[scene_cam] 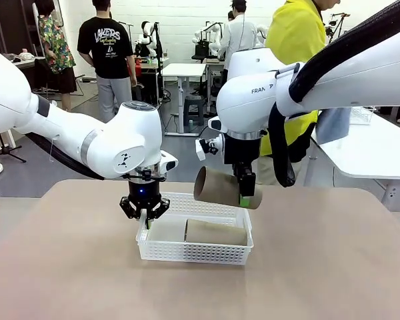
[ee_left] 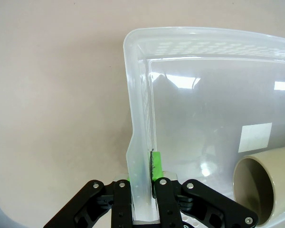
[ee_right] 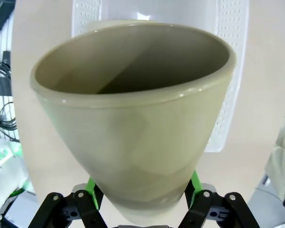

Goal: Clean and organize the cups into the basket.
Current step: Pick up the Reusable plastic cup from the right side of the table and stack it inside the Organizing basket in the center of the table.

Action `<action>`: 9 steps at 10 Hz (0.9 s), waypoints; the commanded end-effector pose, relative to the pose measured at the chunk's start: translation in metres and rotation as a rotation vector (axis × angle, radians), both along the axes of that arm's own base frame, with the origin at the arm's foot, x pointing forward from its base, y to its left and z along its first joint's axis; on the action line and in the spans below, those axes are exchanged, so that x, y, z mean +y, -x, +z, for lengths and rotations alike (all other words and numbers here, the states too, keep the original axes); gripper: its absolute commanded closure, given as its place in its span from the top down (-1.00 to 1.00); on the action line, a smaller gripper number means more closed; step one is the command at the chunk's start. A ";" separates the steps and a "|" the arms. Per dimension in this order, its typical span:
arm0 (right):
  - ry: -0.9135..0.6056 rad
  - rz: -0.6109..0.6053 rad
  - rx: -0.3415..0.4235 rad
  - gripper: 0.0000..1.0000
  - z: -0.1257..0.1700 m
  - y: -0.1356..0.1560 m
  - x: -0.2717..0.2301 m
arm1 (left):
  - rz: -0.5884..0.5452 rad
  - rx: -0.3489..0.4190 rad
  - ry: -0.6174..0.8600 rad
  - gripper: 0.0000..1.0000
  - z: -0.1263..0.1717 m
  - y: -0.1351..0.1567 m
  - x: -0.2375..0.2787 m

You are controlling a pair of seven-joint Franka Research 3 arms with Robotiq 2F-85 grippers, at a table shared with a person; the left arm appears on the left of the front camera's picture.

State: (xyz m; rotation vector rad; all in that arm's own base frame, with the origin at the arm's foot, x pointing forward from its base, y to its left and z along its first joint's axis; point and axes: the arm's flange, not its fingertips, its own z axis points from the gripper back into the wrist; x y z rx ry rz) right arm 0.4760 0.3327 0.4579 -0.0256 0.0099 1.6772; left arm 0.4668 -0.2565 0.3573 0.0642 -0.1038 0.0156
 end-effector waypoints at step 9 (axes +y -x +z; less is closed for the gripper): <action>-0.043 -0.009 0.006 0.61 -0.040 -0.012 0.026 | 0.000 -0.002 0.000 -1.00 0.001 0.000 -0.001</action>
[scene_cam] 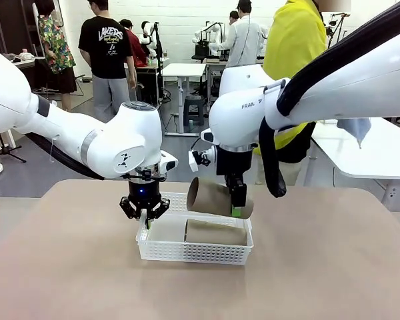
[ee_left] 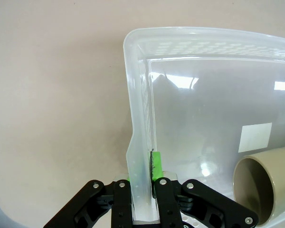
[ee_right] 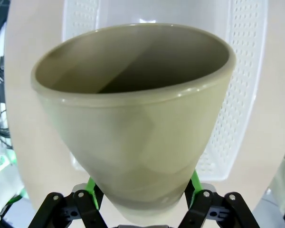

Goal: Clean and organize the cups into the basket.
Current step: Pick up the Reusable plastic cup from the right side of the table and stack it inside the Organizing basket in the center of the table.

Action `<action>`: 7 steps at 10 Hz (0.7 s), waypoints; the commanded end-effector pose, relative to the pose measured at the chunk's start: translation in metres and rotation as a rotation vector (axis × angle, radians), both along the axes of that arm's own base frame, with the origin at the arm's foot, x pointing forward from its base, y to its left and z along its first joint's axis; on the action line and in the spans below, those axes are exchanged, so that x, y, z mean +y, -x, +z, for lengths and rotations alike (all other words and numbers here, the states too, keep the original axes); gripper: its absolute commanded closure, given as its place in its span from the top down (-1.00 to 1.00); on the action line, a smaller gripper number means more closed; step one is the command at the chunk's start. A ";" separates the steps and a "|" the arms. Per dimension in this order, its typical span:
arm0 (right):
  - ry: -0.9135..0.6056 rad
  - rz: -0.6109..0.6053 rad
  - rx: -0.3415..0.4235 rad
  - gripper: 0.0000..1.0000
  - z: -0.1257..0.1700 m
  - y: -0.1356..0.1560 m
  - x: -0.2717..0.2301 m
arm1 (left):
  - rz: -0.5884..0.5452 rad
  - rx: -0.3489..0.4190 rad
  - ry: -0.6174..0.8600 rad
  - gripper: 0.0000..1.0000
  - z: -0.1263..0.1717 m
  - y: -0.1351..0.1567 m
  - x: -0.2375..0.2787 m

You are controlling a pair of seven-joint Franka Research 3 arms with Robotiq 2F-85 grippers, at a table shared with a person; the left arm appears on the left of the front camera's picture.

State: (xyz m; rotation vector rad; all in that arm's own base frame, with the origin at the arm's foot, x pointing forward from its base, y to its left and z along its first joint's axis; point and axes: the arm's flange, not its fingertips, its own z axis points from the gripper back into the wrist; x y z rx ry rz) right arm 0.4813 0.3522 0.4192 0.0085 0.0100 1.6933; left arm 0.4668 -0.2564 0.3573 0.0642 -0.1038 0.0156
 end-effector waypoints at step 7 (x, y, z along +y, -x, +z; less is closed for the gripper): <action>-0.034 -0.055 0.035 0.61 -0.037 -0.028 0.010 | 0.000 -0.002 0.000 -1.00 0.001 0.000 -0.001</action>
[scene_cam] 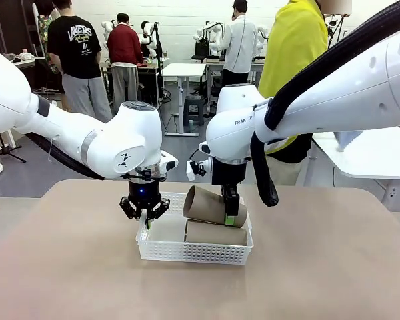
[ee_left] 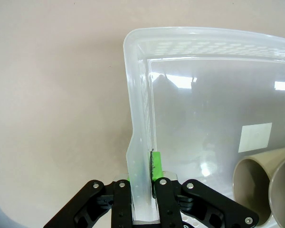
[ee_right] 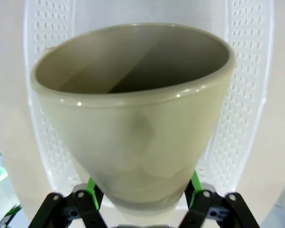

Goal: Clean and organize the cups into the basket.
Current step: Pick up the Reusable plastic cup from the right side of the table and stack it inside the Organizing basket in the center of the table.

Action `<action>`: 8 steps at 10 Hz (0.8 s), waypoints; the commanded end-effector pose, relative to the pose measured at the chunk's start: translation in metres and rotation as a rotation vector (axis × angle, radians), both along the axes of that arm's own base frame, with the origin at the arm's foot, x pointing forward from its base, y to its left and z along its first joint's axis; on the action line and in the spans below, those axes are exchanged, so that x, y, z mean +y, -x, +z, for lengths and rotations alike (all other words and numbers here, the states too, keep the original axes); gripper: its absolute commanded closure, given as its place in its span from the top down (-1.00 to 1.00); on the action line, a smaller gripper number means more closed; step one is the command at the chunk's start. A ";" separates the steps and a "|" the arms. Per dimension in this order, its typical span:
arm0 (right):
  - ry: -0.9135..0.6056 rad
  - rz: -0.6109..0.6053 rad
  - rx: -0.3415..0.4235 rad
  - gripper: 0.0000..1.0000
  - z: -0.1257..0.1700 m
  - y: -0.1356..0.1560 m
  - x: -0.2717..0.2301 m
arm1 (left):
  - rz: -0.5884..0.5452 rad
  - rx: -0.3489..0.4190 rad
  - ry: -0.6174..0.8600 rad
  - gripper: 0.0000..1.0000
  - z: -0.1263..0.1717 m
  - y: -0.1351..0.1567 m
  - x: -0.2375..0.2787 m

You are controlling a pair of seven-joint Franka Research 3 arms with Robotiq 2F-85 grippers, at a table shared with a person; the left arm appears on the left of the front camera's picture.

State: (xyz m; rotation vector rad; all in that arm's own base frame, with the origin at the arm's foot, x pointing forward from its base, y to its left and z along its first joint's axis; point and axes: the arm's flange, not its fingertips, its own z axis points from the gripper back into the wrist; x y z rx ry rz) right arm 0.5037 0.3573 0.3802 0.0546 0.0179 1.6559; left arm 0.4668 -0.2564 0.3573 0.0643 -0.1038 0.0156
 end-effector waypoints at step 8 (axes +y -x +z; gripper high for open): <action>-0.019 -0.021 0.025 1.00 -0.008 -0.016 0.007 | 0.000 -0.002 0.000 -1.00 0.001 0.000 -0.001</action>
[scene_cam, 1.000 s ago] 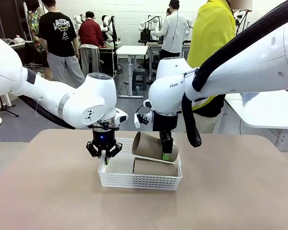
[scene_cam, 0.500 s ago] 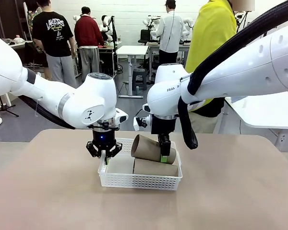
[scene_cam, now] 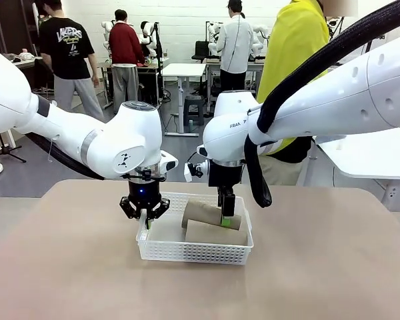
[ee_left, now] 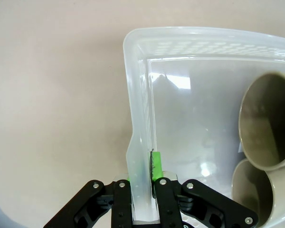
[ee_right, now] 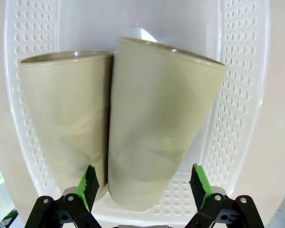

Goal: Clean and organize the cups into the basket.
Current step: Pick up the Reusable plastic cup from the right side of the table and stack it inside the Organizing basket in the center of the table.

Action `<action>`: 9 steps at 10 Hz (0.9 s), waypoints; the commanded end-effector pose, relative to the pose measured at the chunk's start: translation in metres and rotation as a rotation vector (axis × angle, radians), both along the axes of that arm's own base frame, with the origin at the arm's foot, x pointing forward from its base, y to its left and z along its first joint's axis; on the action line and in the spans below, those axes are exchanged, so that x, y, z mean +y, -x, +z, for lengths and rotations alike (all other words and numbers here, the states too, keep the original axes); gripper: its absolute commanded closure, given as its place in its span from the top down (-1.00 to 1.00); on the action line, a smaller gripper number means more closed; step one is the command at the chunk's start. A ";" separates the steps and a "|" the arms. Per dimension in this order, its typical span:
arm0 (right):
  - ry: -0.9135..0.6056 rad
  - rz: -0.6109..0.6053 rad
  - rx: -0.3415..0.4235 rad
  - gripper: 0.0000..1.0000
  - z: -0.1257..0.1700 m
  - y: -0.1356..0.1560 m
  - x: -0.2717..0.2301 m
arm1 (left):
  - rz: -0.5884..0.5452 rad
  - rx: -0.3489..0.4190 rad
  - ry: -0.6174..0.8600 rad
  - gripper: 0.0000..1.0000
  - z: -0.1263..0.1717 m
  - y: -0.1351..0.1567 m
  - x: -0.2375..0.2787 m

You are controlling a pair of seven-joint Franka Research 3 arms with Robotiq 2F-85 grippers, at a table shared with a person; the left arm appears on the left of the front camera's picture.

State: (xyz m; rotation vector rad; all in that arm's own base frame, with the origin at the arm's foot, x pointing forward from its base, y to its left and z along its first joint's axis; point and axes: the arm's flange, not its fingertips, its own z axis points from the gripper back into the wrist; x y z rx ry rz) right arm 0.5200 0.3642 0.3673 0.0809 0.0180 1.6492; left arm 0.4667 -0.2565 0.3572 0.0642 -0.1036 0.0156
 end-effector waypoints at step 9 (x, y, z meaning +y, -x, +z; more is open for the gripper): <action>-0.444 0.015 -0.067 1.00 0.124 0.124 -0.231 | 0.000 -0.002 0.000 -1.00 0.001 0.000 -0.001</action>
